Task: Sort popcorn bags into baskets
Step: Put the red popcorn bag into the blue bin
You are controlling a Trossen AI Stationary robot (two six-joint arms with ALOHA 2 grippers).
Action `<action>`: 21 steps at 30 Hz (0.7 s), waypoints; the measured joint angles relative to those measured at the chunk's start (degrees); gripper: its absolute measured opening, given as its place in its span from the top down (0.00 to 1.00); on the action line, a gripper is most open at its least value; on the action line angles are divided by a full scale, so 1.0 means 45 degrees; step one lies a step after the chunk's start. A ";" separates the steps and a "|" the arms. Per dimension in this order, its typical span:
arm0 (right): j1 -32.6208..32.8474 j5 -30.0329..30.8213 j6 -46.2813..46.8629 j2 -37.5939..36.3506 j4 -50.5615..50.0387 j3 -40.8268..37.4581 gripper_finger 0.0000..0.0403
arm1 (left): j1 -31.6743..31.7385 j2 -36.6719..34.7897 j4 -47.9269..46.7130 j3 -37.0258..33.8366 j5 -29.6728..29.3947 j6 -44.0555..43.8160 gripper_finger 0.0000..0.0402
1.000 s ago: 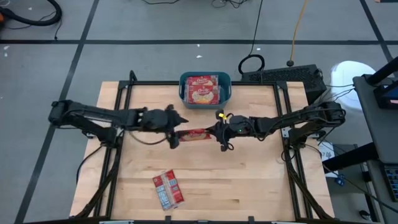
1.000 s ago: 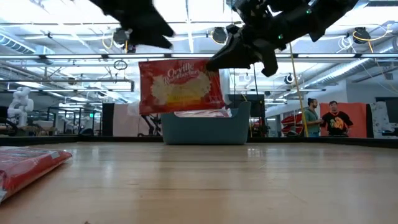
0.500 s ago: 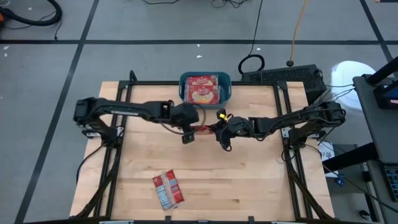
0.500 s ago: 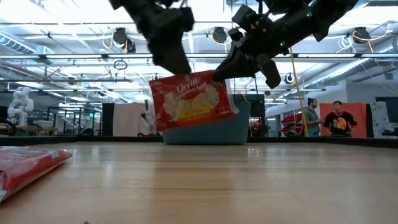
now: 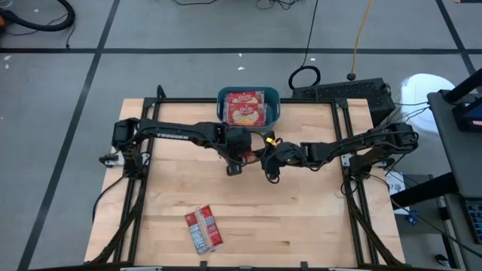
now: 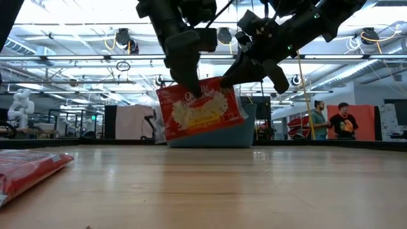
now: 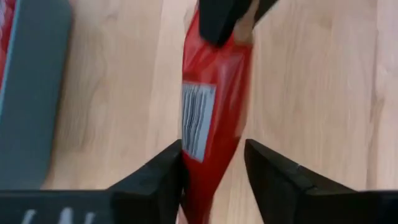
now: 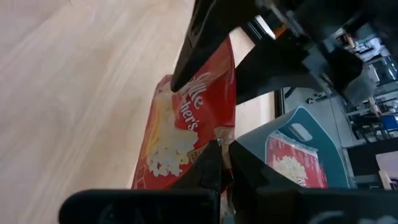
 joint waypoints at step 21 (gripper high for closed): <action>0.1026 0.1742 0.3554 -0.0863 -0.1109 0.0005 0.79 | 0.0023 -0.0301 -0.0614 0.0000 -0.0091 0.1760 0.92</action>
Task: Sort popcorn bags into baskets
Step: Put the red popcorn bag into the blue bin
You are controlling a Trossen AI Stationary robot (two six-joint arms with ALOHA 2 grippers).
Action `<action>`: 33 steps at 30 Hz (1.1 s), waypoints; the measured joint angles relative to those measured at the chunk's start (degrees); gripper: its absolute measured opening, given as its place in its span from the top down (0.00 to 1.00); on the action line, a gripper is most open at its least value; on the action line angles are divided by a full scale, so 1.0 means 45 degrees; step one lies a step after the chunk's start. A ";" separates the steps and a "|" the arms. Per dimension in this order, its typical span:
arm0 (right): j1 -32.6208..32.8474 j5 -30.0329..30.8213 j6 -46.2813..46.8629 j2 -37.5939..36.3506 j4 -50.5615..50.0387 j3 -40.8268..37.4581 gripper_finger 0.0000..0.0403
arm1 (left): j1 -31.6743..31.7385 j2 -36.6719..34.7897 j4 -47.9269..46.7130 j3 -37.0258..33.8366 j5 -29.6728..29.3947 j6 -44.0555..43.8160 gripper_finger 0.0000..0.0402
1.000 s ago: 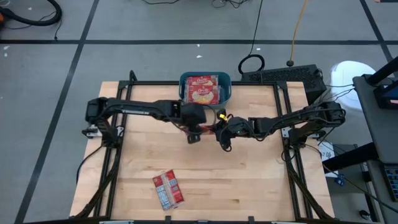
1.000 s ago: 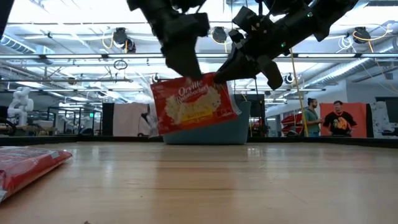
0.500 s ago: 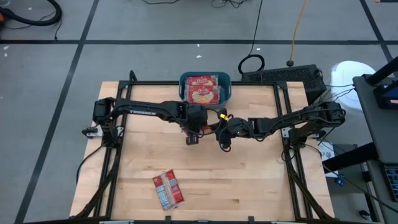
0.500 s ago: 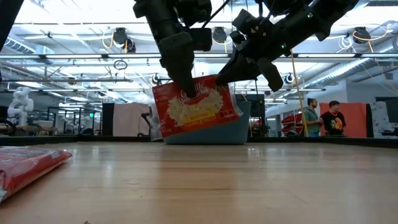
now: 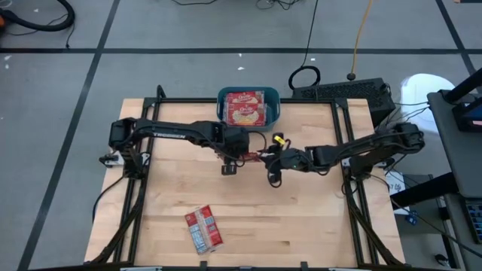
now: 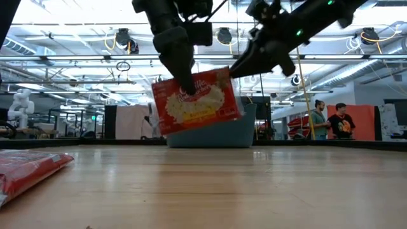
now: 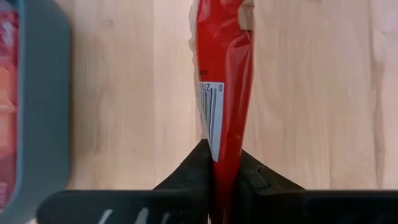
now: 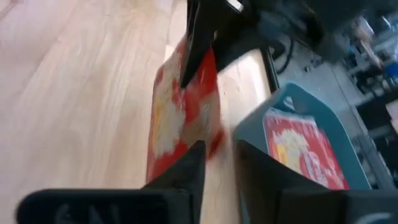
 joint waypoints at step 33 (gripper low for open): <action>0.0951 -0.2168 0.4281 -0.1896 0.4660 -0.5385 0.65 | 0.4427 0.0187 -0.3829 0.7860 -0.1292 0.4546 0.95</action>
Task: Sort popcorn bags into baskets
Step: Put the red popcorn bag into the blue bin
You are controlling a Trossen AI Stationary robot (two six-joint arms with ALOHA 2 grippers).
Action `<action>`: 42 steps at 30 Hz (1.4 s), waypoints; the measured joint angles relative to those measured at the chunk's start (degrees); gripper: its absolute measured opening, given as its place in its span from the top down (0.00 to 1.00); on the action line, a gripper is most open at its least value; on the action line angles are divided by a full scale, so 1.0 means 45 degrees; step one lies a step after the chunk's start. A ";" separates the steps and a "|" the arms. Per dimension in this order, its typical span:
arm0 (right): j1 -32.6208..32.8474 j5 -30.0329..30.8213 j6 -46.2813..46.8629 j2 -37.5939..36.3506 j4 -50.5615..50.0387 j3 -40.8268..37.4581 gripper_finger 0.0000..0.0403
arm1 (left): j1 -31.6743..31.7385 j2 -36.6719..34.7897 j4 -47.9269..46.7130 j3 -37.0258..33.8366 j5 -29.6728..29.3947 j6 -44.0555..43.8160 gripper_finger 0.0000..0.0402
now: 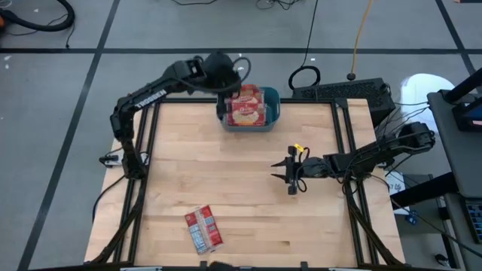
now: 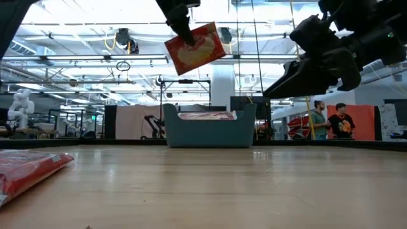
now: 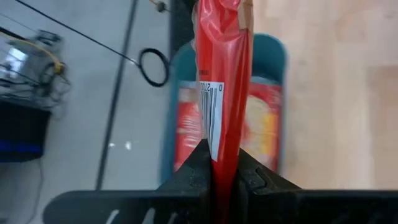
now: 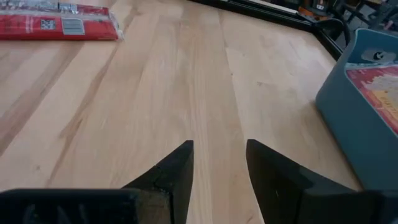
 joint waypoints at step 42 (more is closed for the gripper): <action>0.0000 0.0028 0.0071 0.0010 0.0477 -0.0030 0.65 | 0.2489 0.4723 -0.1725 0.2432 0.3836 0.1845 0.90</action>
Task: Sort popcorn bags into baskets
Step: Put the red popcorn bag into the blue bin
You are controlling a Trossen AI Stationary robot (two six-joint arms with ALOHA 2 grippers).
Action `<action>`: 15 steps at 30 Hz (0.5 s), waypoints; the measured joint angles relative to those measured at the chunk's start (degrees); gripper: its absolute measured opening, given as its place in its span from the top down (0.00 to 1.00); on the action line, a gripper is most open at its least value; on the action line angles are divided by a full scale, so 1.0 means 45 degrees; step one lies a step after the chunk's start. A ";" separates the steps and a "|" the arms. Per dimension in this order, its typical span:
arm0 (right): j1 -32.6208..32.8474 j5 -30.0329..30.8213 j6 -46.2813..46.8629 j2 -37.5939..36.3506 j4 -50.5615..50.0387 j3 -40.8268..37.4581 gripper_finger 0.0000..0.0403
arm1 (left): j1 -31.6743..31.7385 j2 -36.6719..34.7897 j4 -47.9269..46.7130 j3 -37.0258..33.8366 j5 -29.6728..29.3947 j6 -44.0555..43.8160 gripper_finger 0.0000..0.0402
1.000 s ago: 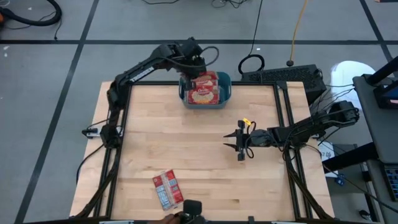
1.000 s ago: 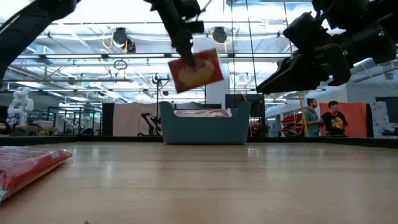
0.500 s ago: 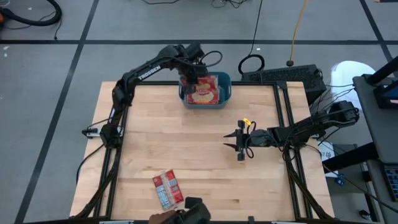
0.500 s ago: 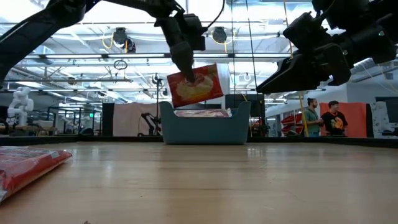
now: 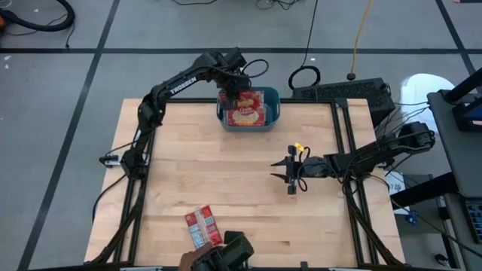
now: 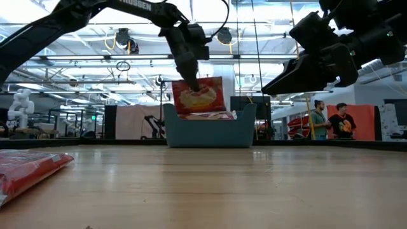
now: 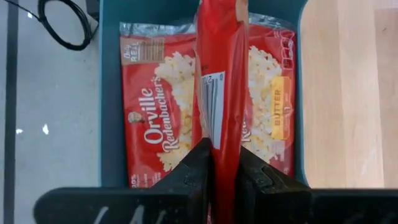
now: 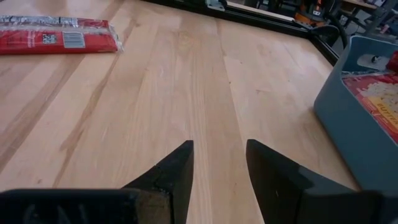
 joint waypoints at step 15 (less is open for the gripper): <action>0.0000 -0.0013 -0.0177 0.0000 0.0000 0.0000 0.65 | -0.0084 0.0189 0.1312 -0.0005 -0.1242 -0.0302 0.68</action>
